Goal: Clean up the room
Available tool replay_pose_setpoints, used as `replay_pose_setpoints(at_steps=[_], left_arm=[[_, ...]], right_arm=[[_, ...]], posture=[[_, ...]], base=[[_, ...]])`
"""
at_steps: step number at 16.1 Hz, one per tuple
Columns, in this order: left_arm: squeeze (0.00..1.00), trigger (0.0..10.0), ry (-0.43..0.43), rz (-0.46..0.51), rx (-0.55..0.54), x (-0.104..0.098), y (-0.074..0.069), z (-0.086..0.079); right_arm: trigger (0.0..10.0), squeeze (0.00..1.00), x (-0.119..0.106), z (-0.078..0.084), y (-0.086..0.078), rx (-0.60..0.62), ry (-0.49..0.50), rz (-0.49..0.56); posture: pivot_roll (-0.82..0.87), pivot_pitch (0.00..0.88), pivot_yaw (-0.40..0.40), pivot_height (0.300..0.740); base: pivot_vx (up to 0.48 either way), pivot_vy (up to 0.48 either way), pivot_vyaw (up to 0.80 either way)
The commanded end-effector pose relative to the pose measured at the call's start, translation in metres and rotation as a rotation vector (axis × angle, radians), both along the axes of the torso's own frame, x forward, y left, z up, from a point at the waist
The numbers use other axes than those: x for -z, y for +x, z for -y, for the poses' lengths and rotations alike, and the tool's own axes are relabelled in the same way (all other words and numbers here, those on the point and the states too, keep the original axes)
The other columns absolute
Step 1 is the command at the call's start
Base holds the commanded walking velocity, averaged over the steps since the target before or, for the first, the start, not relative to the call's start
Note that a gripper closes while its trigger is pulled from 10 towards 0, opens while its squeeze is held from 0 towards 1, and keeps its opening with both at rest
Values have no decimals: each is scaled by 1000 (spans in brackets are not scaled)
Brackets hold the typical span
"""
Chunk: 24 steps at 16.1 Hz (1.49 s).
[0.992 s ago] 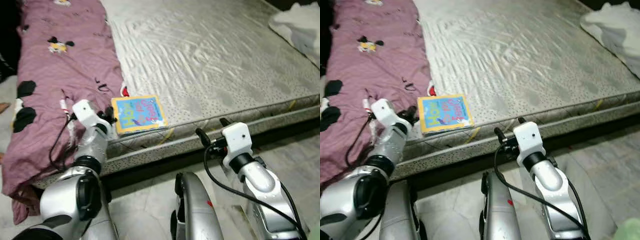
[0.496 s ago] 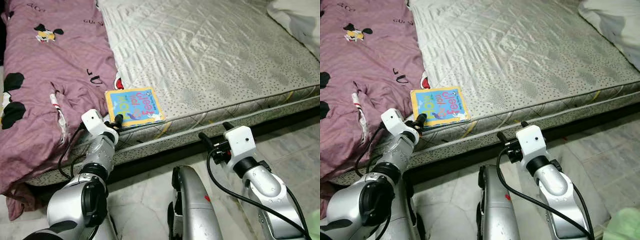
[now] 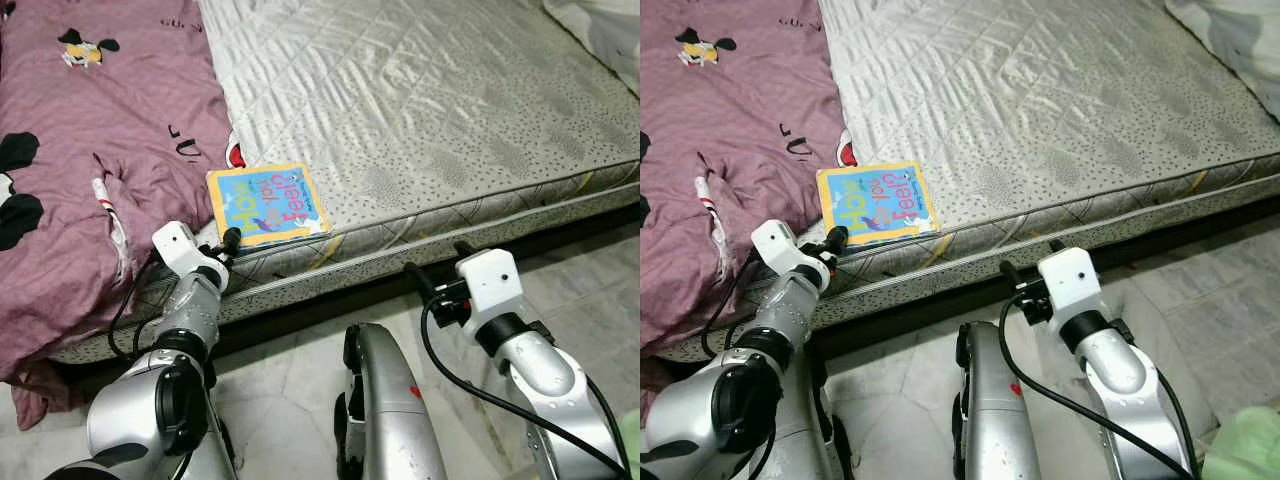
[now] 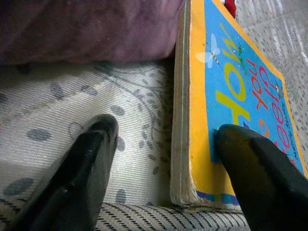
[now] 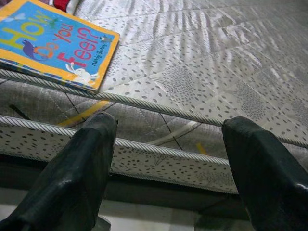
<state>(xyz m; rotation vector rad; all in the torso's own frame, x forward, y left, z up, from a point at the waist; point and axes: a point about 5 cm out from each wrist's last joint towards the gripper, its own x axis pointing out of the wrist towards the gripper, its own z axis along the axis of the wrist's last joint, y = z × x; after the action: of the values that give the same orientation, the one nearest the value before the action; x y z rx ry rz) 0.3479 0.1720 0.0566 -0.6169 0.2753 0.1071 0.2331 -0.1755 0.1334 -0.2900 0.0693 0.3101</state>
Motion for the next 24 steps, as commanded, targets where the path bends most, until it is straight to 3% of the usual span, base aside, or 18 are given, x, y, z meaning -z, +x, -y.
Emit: replay_pose_setpoints(at_steps=[1,6,7,8,9,10,11,16,24], left_arm=[[0,0,-37,-28,23,6,-3,3],[0,0,-59,-20,46,1,1,4],[0,3137,-60,-15,59,-1,3,6],[0,8000,-59,-13,63,-3,5,7],[0,10000,-59,-7,76,-5,6,10],[0,10000,-63,1,91,-6,7,12],[0,0,-76,12,129,-6,7,17],[0,0,-88,39,204,-10,9,29],[0,0,-77,75,173,-18,13,20]], right_arm=[[10000,0,-1,9,-8,22,-26,-16],[10000,0,-5,12,-11,34,-39,-17],[10000,0,-5,14,-11,36,-43,-18],[10000,0,-6,14,-10,37,-45,-19],[10000,0,-6,14,-9,37,-48,-19],[10000,0,-7,13,-8,37,-50,-17],[10000,0,-8,13,-8,37,-52,-15],[10000,0,-10,16,-4,47,-65,-7],[10000,0,-12,15,10,48,-65,23]], posture=[[-297,242,-107,540],[-315,241,-115,540],[-316,238,-119,540],[-316,237,-120,540],[-316,234,-120,540],[-316,234,-120,540],[-322,230,-122,540],[-323,223,-122,540],[-294,185,-114,540]], base=[[0,0,0],[0,0,0],[0,0,0],[0,0,0],[0,0,0],[0,0,0],[0,0,0],[0,0,0],[0,0,0]])
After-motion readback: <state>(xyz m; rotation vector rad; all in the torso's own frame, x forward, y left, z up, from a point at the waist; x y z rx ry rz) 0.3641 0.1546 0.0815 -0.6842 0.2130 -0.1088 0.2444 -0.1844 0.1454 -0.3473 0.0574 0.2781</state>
